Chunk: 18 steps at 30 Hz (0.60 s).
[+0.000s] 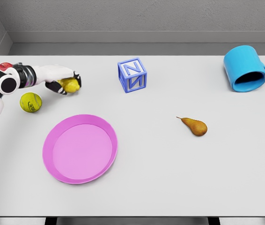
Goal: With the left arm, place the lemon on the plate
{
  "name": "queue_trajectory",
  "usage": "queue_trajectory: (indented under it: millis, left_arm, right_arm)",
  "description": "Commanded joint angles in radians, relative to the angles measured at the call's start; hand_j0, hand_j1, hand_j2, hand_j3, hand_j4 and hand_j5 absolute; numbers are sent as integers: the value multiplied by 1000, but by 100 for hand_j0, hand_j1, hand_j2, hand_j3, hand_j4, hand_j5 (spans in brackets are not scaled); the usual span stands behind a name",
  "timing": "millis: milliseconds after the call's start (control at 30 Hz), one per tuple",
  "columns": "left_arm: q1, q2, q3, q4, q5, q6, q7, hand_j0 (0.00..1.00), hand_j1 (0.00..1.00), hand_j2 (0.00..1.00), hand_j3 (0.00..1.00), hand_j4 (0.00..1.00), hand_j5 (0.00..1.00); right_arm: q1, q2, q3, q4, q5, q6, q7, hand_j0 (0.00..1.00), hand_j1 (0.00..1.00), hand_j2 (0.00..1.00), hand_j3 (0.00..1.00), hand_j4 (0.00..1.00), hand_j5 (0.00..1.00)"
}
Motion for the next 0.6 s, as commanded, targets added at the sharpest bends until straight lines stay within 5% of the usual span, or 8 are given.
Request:
queue_trajectory:
  millis: [0,567]
  left_arm:
    - [0,2,3,-33,9,-5,0,55,55,55,55,55,55]
    - [72,151,5,-240,141,-44,0,54,54,54,54,54,54]
  right_arm:
    - [0,0,0,0,0,1,0,100,100,100,100,100,100]
    - [0,0,0,0,0,-1,0,100,100,100,100,100,100]
